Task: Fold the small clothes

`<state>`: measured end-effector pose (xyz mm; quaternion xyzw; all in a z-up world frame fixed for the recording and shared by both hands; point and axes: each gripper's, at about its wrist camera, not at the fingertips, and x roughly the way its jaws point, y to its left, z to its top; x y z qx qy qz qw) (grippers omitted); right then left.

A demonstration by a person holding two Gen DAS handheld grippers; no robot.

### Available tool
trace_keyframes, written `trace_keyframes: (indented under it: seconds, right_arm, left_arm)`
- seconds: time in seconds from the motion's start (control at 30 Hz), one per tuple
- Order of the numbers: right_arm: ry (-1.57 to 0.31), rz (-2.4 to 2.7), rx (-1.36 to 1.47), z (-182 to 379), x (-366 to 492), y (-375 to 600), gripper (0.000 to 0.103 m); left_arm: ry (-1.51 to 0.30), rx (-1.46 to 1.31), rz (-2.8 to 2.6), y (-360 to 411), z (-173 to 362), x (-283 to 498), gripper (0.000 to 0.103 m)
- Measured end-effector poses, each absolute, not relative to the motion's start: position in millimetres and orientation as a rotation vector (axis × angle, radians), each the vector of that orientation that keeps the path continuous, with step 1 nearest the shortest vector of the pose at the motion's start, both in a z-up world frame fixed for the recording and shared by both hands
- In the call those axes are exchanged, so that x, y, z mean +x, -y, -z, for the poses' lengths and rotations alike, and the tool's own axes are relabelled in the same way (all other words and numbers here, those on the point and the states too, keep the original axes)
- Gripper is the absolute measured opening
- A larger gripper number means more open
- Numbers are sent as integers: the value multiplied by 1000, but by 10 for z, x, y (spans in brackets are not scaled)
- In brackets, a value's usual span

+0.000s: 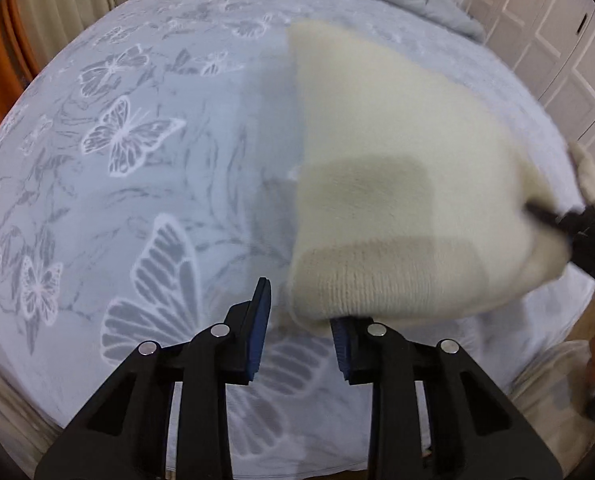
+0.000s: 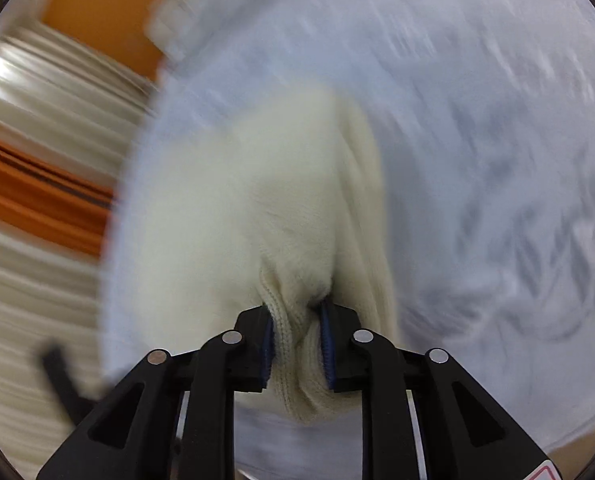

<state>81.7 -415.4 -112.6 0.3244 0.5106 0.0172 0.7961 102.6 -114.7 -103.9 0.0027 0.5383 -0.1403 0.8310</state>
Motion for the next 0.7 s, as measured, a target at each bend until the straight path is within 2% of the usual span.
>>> trace_keyframes:
  seconds: [0.07, 0.17, 0.33, 0.47, 0.57, 0.63, 0.7]
  right_arm:
    - [-1076, -24, 659, 1034, 825, 4120, 18]
    - [-1050, -16, 605, 873, 789, 4035, 25]
    - [-898, 109, 575, 317, 572, 4077, 30]
    - [-843, -79, 540, 31, 854, 3737, 27]
    - [-946, -181, 405, 302, 1225, 3237, 26]
    - [-1102, -227, 339, 881, 1469, 2965, 25]
    - [-1084, -237, 353, 891, 1465, 2963, 24]
  left_arm:
    - [-1151, -27, 287, 1100, 1071, 1001, 33]
    - [-1117, 40, 294, 1100, 962, 874, 39]
    - [-1008, 138, 312, 996, 554, 638, 40]
    - [-924, 142, 288, 1047, 258, 681, 54]
    - [-903, 136, 275, 1090, 148, 736, 56]
    - [-902, 123, 264, 1059, 120, 751, 56]
    - [-905, 129, 243, 1007, 139, 744, 56]
